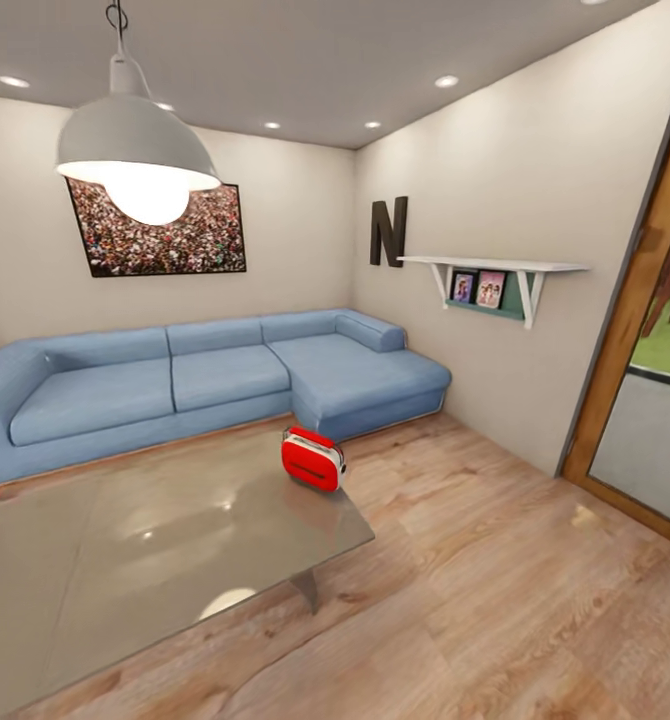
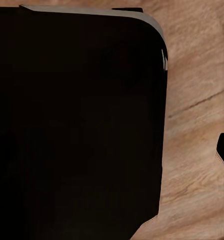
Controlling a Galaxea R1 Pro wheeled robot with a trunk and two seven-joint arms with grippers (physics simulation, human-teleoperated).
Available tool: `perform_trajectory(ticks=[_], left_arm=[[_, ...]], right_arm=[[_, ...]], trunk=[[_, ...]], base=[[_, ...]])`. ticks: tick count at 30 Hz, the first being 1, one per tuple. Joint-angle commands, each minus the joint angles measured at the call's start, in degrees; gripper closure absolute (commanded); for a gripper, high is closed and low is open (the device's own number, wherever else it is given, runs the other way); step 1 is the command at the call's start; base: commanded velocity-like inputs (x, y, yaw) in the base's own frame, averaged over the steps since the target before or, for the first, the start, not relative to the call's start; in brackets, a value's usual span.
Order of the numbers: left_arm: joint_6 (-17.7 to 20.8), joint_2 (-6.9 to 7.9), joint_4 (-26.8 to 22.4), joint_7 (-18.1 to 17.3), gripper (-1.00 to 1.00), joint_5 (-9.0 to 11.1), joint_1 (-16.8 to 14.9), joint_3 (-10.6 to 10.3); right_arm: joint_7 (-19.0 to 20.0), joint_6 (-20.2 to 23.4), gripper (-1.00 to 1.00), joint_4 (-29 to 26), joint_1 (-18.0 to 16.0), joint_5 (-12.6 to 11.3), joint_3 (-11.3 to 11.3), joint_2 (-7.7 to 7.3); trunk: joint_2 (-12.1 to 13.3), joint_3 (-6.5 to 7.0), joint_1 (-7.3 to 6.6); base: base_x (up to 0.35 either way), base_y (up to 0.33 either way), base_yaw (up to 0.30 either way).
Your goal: Turn on the radio receiver that's on the table in the living room.
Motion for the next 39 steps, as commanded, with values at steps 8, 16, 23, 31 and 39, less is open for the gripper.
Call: perform_trajectory(ticks=[8, 16, 23, 31, 39], left_arm=[[-0.1, 0.0, 0.0, 0.0, -1.0, 0.0, 0.0, 0.0], [-0.2, 0.0, 0.0, 0.0, -1.0, 0.0, 0.0, 0.0], [-0.2, 0.0, 0.0, 0.0, -1.0, 0.0, 0.0, 0.0], [-0.2, 0.0, 0.0, 0.0, -1.0, 0.0, 0.0, 0.0], [-0.2, 0.0, 0.0, 0.0, -1.0, 0.0, 0.0, 0.0]], right_arm=[[0.0, 0.0, -1.0, 0.0, 0.0, 0.0, 0.0, 0.0], [0.0, 0.0, -1.0, 0.0, 0.0, 0.0, 0.0, 0.0], [0.0, 0.0, -1.0, 0.0, 0.0, 0.0, -0.1, 0.0], [0.0, 0.0, -1.0, 0.0, 0.0, 0.0, -0.1, 0.0], [0.0, 0.0, -1.0, 0.0, 0.0, 0.0, -0.1, 0.0]], trunk=[[0.0, 0.0, 0.0], [0.0, 0.0, 0.0], [0.0, 0.0, 0.0], [0.0, 0.0, 0.0], [0.0, 0.0, 0.0]], base=[[0.324, 0.0, 0.0], [0.324, 0.0, 0.0], [0.324, 0.0, 0.0], [0.324, 0.0, 0.0], [0.324, 0.0, 0.0]])
